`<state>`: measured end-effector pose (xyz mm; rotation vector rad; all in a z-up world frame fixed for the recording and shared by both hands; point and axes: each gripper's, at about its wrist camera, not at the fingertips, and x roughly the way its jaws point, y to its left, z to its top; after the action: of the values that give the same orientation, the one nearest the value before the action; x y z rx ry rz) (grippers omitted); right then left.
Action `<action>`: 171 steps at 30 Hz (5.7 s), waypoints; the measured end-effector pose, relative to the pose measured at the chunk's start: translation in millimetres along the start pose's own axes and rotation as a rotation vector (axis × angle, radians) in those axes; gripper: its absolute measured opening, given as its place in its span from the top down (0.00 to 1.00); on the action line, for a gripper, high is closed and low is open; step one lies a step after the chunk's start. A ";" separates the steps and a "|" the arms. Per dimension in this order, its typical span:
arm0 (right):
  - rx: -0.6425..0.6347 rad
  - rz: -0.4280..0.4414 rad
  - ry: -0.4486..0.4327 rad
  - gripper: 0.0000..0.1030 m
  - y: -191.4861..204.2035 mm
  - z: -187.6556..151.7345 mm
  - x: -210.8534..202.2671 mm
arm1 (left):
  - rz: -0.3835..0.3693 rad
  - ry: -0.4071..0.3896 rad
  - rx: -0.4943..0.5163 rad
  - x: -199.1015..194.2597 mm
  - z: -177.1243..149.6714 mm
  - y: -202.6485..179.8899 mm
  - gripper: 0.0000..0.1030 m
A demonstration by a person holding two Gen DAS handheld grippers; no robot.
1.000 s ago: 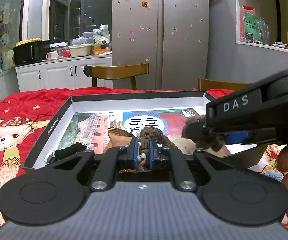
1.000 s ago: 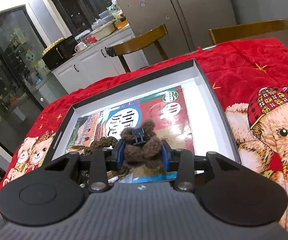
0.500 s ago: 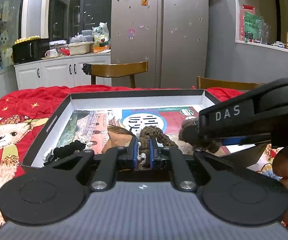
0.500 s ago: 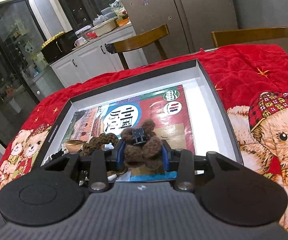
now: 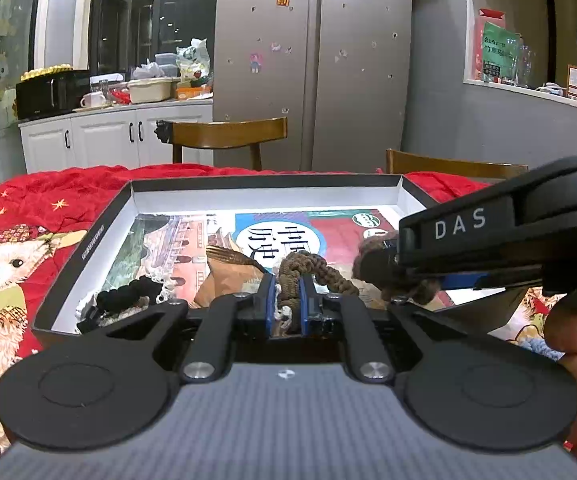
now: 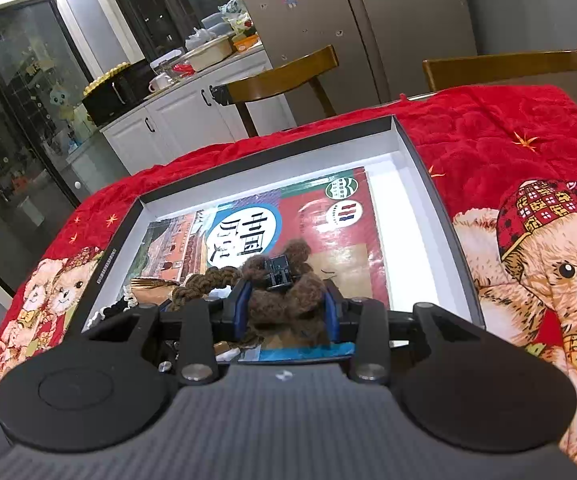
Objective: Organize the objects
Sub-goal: 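Lower both items into the box and open both grippers, then grasp the fuzzy brown comb clip with the left gripper while the right gripper approaches the lighters, then grasp the purple lighter with the right gripper while the left gripper holds the comb clip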
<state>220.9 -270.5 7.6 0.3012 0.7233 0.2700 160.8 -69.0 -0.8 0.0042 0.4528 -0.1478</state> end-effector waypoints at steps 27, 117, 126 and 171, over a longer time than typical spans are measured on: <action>0.086 0.012 -0.056 0.33 -4.1 2.8 -16.4 | 0.007 -0.038 -0.039 -6.1 1.1 4.4 0.34; -0.492 0.034 0.018 0.22 102.7 -102.7 -14.8 | 0.037 0.078 0.016 -125.5 -49.2 113.0 0.53; -0.484 0.028 0.007 0.22 102.7 -101.3 -15.1 | 0.043 0.079 0.008 -125.8 -49.3 114.3 0.53; -0.267 -0.008 -0.162 0.22 71.8 -94.5 -42.2 | 0.042 -0.046 0.025 -146.2 -48.6 109.1 0.53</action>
<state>116.3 -202.2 -8.2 0.0650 0.5215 0.3269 25.3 61.3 16.2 0.0346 0.4049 -0.1114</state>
